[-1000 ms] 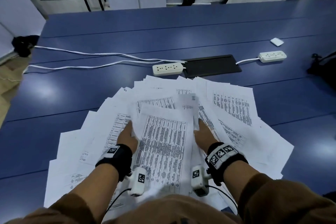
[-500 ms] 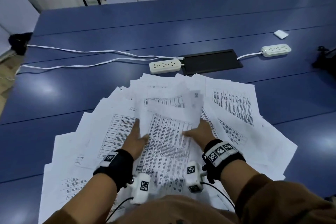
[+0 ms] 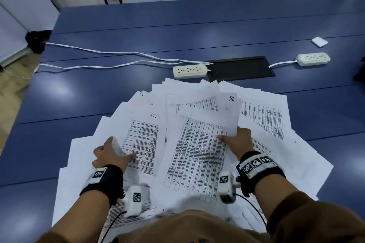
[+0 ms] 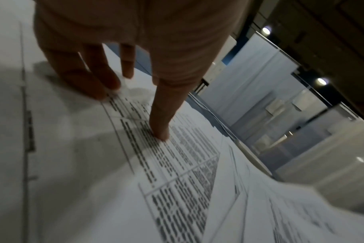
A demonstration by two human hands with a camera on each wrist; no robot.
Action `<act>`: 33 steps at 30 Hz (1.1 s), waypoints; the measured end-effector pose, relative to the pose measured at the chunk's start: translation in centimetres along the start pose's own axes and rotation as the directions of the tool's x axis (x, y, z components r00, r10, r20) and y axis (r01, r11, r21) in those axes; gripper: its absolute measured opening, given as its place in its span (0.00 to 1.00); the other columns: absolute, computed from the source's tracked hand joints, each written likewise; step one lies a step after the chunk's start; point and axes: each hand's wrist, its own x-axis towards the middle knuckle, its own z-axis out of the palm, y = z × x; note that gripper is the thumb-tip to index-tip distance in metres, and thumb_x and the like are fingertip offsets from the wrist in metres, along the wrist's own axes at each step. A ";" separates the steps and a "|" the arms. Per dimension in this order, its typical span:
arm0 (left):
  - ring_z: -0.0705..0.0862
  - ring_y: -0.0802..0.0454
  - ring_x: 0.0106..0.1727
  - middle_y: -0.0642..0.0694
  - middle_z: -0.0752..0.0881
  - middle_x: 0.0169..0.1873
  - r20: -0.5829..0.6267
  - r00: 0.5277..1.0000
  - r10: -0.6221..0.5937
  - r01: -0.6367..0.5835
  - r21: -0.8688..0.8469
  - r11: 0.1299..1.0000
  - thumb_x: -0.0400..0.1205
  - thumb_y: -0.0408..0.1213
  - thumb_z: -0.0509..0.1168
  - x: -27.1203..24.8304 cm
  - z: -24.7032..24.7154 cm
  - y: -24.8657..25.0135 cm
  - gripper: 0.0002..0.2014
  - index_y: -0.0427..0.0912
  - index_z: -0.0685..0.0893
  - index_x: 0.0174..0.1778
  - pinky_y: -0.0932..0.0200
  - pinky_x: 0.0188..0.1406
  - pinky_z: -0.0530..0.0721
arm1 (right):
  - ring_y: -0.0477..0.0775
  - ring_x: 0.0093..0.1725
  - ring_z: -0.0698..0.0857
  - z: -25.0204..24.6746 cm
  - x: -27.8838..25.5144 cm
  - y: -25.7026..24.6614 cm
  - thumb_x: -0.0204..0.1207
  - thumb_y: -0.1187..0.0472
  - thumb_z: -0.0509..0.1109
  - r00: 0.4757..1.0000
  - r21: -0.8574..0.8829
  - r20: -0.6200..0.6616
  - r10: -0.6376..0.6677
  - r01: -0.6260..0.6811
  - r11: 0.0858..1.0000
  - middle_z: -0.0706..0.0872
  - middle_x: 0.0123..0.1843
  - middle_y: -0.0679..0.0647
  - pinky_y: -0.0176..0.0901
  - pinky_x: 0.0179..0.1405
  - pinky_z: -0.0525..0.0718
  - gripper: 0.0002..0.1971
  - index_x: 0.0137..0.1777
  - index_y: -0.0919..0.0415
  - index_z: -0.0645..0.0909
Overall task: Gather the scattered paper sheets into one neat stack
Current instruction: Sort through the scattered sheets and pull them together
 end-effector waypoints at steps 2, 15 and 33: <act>0.74 0.33 0.69 0.36 0.63 0.72 0.034 0.996 0.081 -0.077 -0.103 0.992 0.61 0.43 0.84 0.4 -0.3 -0.4 0.51 0.52 0.65 0.79 0.41 0.73 0.70 | 0.62 0.52 0.88 0.1 -1.0 -1.2 0.64 0.61 0.84 0.995 0.114 0.095 -0.034 0.023 0.993 0.90 0.50 0.59 0.58 0.58 0.86 0.19 0.54 0.60 0.85; 0.85 0.37 0.50 0.36 0.88 0.44 0.100 0.945 0.310 -0.289 -0.184 0.940 0.77 0.24 0.69 1.0 -0.9 -0.1 0.09 0.32 0.87 0.52 0.57 0.48 0.75 | 0.58 0.64 0.81 -2.1 -1.9 -1.4 0.61 0.79 0.80 0.976 0.264 0.134 -0.172 0.132 0.956 0.83 0.64 0.57 0.57 0.66 0.80 0.42 0.74 0.58 0.70; 0.78 0.52 0.17 0.41 0.78 0.22 0.647 0.762 0.023 0.534 -0.647 0.544 0.78 0.30 0.70 -1.4 1.7 1.5 0.12 0.30 0.77 0.53 0.56 0.26 0.87 | 0.63 0.54 0.88 -3.4 -1.3 4.4 0.64 0.80 0.78 0.995 0.331 0.026 0.093 -0.097 0.939 0.88 0.59 0.61 0.64 0.61 0.84 0.40 0.76 0.56 0.73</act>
